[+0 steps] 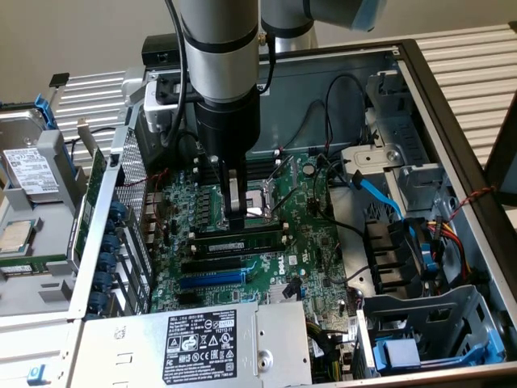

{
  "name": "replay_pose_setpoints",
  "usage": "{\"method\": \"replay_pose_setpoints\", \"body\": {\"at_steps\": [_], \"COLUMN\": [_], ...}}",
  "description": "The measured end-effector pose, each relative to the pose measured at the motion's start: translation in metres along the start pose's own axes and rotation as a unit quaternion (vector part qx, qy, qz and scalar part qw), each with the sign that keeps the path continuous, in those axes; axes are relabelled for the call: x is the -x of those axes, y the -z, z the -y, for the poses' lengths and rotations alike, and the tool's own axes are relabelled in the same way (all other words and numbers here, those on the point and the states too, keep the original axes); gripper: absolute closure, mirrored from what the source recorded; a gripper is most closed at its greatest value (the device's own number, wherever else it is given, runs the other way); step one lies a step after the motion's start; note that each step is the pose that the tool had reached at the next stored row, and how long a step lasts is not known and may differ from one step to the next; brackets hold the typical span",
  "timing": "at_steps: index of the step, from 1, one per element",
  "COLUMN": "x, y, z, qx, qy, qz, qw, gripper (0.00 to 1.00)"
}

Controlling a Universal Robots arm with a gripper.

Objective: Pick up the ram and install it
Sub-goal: 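Press down the ram until it locks into place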

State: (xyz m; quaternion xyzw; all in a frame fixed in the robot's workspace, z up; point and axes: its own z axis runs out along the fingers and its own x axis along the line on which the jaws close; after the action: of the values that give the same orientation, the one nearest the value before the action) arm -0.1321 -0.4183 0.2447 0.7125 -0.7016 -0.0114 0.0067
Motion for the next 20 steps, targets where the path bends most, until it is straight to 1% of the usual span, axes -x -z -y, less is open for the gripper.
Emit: {"method": "replay_pose_setpoints", "body": {"at_steps": [9, 10, 15, 20], "x": [0.0, 0.0, 0.0, -0.0001], "y": [0.0, 0.0, 0.0, 0.0001], "z": [0.0, 0.0, 0.0, 0.0], "qx": [0.0, 0.0, -0.0002, -0.0005], "qy": [0.0, -0.003, -0.037, -0.069], "qz": [0.0, 0.0001, 0.0008, 0.0007], "qw": [1.0, 1.0, 0.9993, 0.9976], "gripper": [0.89, 0.89, 0.89, 0.89]}}
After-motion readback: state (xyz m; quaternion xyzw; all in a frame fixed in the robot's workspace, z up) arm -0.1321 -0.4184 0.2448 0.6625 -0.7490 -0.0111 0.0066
